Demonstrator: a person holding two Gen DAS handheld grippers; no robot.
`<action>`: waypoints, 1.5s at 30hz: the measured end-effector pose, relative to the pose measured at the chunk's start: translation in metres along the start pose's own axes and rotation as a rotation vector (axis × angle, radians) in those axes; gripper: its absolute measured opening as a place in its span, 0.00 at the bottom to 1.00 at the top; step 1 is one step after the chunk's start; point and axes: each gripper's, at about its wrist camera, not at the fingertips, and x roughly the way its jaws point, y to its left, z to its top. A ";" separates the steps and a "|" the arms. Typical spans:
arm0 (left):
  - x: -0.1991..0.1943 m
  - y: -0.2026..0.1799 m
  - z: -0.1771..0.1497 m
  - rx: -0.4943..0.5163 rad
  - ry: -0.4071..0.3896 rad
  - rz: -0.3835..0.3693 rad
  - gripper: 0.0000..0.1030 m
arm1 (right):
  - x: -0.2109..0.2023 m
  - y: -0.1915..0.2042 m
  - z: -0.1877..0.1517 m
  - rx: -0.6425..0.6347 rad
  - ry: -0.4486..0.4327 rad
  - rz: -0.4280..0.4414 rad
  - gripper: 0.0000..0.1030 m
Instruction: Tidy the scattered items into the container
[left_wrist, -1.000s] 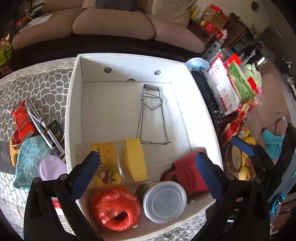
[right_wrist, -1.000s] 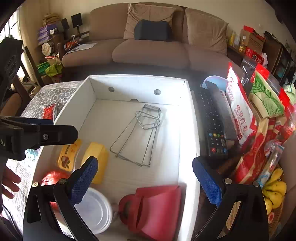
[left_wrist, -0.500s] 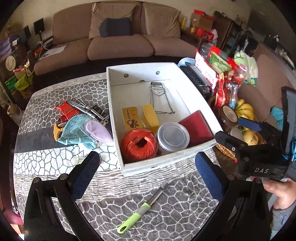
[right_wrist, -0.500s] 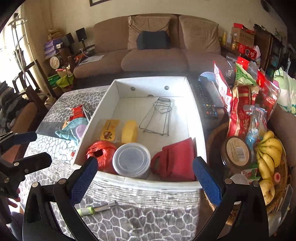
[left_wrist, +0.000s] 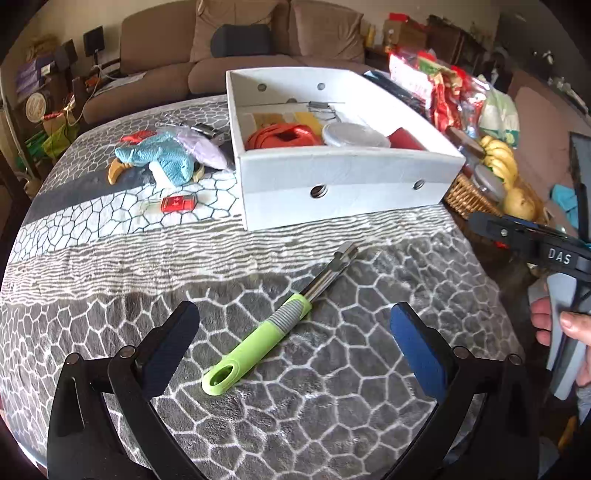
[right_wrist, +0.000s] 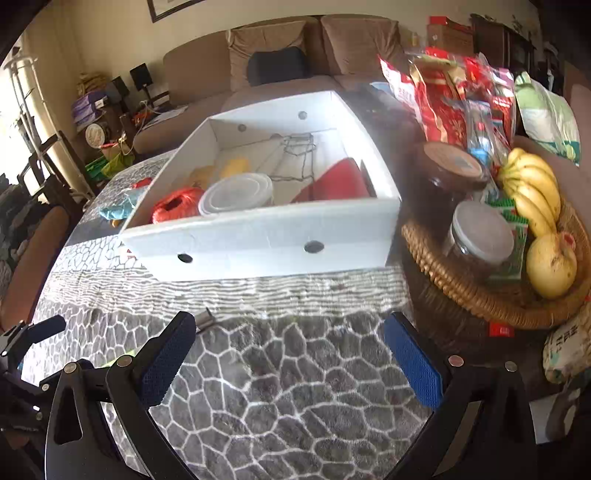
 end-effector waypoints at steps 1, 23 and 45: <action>0.006 0.006 -0.002 -0.013 -0.002 0.003 1.00 | 0.006 -0.005 -0.008 0.013 0.007 -0.010 1.00; 0.098 0.074 0.020 -0.137 0.032 0.076 1.00 | 0.085 -0.009 -0.018 -0.030 -0.014 -0.106 1.00; 0.107 0.067 0.010 -0.097 0.008 0.179 1.00 | 0.106 -0.009 -0.029 -0.054 0.052 -0.160 1.00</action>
